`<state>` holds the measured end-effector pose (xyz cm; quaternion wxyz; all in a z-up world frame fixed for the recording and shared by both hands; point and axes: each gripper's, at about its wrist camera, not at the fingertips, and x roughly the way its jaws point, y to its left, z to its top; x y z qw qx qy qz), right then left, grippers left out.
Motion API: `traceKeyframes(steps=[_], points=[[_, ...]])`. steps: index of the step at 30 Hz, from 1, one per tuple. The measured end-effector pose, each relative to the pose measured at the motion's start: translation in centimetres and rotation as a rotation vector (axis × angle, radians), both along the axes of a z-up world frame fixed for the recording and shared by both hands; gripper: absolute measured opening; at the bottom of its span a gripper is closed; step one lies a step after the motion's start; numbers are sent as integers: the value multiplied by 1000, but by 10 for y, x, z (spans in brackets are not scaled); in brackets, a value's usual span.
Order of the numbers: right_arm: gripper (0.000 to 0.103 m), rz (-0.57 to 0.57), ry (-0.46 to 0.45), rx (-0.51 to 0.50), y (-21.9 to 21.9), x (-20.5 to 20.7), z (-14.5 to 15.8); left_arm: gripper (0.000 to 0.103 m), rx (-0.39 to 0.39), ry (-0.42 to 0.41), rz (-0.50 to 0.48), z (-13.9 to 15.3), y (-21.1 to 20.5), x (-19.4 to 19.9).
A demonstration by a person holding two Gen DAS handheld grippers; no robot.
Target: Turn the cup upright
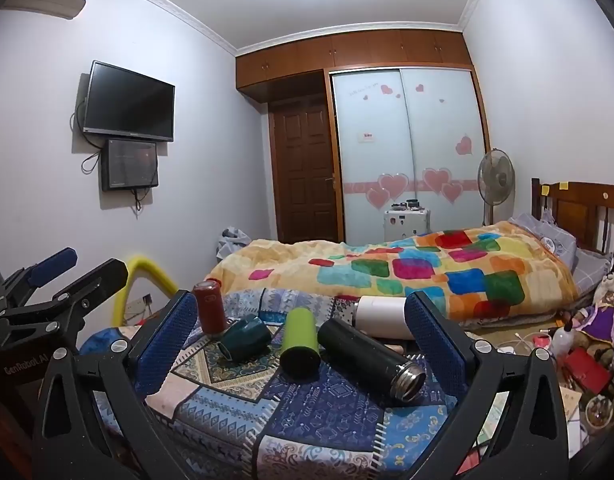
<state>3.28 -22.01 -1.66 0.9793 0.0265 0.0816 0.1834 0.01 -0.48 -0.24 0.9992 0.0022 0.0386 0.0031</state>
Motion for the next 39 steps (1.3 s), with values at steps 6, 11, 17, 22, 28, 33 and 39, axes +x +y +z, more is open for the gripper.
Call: traceKeyframes(steps=[6,11,17,22,28,33,39], points=[[103,-3,-2,-5,-1,0,2,103,2,-2,-1,1,0,-1],[103,-4,-3,-5,0,2,-1,103,6,-7,0,2,0,-1],[103,-9,-3,-6,3,3,0,103,11,-10,-1,1,-2,2],[103,-9,-3,-6,3,4,1,103,10,-12,-3,1,-3,1],[103,-10,-6,-8,3,4,2,103,10,-14,-5,1,-4,0],[103,-10,-6,-6,3,4,2,103,11,-15,-5,2,-5,0],[103,-9,-7,-6,2,2,4,103,11,-15,-5,1,-5,0]])
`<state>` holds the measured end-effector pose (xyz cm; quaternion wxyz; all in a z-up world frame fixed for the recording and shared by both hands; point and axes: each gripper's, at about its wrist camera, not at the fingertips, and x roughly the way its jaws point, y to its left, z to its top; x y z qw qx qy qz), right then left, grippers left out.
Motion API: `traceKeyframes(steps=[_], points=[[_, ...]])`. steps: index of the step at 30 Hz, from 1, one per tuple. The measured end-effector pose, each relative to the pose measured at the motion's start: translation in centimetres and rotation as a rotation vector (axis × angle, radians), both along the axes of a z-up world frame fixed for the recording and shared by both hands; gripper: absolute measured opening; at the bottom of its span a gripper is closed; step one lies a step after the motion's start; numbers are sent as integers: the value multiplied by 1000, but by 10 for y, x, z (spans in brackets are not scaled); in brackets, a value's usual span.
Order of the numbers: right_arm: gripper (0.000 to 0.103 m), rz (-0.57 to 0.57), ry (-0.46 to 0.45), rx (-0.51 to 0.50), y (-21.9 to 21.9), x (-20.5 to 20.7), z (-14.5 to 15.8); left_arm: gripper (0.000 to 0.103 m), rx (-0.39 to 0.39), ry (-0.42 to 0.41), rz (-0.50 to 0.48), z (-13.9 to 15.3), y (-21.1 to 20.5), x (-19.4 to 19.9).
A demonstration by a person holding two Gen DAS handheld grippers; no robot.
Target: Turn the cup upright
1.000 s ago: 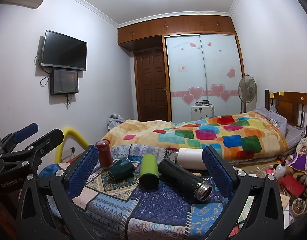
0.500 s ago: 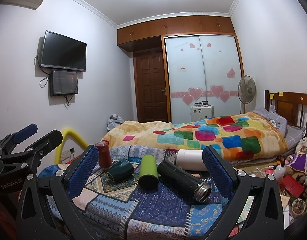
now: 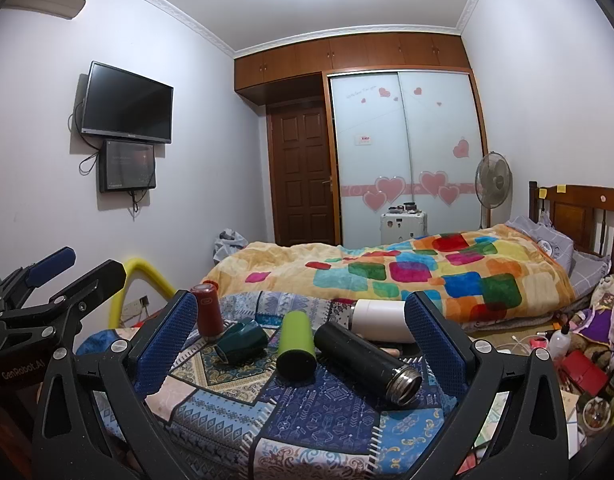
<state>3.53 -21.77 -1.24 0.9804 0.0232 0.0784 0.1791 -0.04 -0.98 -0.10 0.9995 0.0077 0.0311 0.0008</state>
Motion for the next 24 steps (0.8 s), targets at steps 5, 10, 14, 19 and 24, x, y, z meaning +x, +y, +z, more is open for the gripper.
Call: traceKeyframes(steps=[5,10,14,19,24], points=[[103,-2,-1,0,0,0,-1,103,1,0,0,0,-1,0],[103,-2,0,0,0,0,0,103,1,0,0,0,-1,0],[103,0,0,1,0,-1,-1,103,0,0,0,0,-1,0],[103,1,-1,-1,1,-1,-1,103,2,0,2,0,-2,1],[103,3,3,-1,3,-1,-1,103,-1,7,1,-3,-3,4]])
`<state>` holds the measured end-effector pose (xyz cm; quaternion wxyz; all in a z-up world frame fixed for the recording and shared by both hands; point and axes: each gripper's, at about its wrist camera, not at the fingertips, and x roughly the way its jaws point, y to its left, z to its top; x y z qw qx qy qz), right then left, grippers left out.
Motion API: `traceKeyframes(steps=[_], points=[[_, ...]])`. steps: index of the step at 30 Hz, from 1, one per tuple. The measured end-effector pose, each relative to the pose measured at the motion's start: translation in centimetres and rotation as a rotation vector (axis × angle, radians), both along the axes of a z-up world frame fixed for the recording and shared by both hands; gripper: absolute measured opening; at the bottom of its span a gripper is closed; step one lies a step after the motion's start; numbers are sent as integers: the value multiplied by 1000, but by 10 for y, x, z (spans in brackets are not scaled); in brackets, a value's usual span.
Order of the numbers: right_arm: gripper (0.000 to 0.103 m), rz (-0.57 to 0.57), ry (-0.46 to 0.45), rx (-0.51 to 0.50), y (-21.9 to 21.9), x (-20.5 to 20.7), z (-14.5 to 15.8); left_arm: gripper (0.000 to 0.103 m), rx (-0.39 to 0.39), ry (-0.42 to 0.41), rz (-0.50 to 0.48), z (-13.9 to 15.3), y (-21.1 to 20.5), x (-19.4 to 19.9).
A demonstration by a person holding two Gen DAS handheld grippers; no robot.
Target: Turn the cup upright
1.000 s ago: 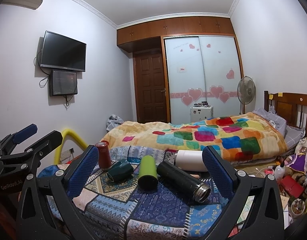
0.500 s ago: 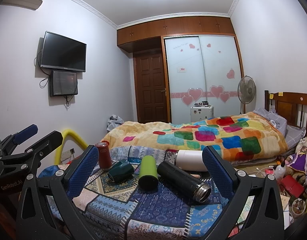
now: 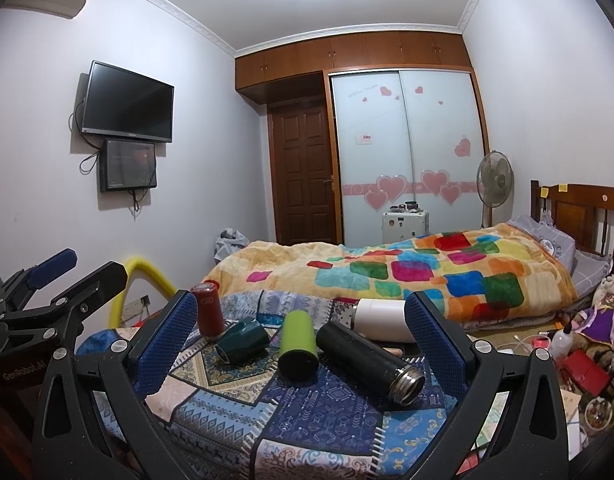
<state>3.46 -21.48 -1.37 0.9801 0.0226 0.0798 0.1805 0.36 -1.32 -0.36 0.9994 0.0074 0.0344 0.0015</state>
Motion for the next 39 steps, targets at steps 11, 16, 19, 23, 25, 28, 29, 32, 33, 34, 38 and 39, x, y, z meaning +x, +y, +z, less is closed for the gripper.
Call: traceKeyframes(steps=[11,16,19,23,25,28,29,32,33,34,38,39], points=[[103,-2,35,-10,5,17,-9,103,-2,29,0,-13,11,22],[103,-24,73,-31,5,36,-21,103,-14,88,-5,-27,23,50],[103,-42,106,-51,5,51,-30,103,-15,141,7,-38,32,77],[103,-57,154,-83,5,75,-42,103,8,230,23,-57,44,121],[103,-59,177,-98,6,87,-49,103,8,294,1,-69,51,145],[103,-52,219,-108,6,104,-59,98,10,394,-24,-87,59,182],[103,-50,232,-111,6,109,-62,96,18,427,-27,-93,62,195],[103,-41,269,-122,7,123,-71,95,34,494,-36,-110,66,219],[103,-36,281,-123,8,128,-74,95,36,524,-42,-118,69,230],[103,-28,290,-124,9,131,-76,95,39,547,-46,-124,71,237],[103,-3,310,-133,16,143,-83,93,55,625,-54,-146,78,262],[103,4,313,-135,19,145,-84,93,56,637,-60,-149,78,266]])
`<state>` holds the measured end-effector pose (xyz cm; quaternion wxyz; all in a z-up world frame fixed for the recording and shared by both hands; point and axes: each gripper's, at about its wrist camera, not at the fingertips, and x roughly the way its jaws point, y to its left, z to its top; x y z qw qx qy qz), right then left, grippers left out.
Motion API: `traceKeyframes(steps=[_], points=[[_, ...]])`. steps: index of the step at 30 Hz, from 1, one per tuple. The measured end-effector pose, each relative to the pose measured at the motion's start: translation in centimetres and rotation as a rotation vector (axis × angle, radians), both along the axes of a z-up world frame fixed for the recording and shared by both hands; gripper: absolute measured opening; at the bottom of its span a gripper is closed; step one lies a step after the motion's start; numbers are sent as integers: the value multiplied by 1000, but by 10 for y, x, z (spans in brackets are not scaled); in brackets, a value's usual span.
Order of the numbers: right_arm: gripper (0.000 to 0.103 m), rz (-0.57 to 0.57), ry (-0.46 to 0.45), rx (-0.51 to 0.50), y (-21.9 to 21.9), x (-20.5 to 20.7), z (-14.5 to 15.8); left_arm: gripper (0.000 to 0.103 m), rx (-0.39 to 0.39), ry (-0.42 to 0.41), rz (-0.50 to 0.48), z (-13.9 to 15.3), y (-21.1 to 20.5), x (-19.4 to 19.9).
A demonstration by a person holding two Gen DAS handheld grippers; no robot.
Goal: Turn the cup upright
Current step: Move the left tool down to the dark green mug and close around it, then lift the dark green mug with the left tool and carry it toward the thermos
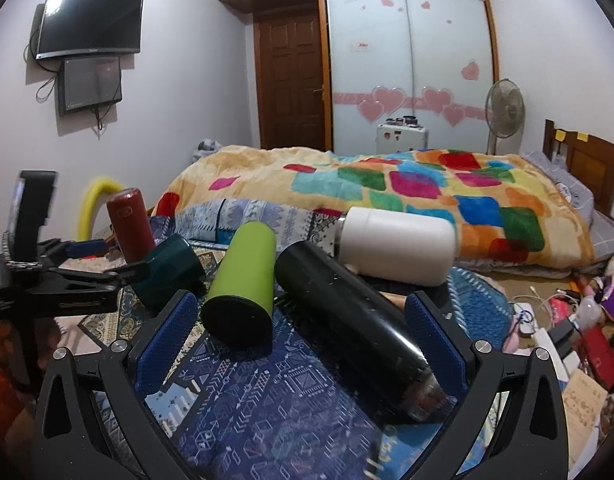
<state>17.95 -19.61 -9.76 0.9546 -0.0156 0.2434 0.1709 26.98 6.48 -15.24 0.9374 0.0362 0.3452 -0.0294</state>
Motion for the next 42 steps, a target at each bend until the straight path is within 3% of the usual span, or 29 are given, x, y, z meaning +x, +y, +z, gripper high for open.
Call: traceKeyframes(steps=[8,13,18,27,42], points=[[103,52,10,-29,19,13,-8,92,3,127,-48,-25,-5,34],[103,69,21,-13,23,16,-13,76,0,175,-55,-30,-8,44],[103,85,23,-15,28,16,-14,72,52,200,-57,-36,-15,49],[103,89,23,-18,26,14,-12,70,51,198,-68,-33,-13,41],[103,104,-6,-2,30,-2,1,69,40,83,-117,18,-18,-39]])
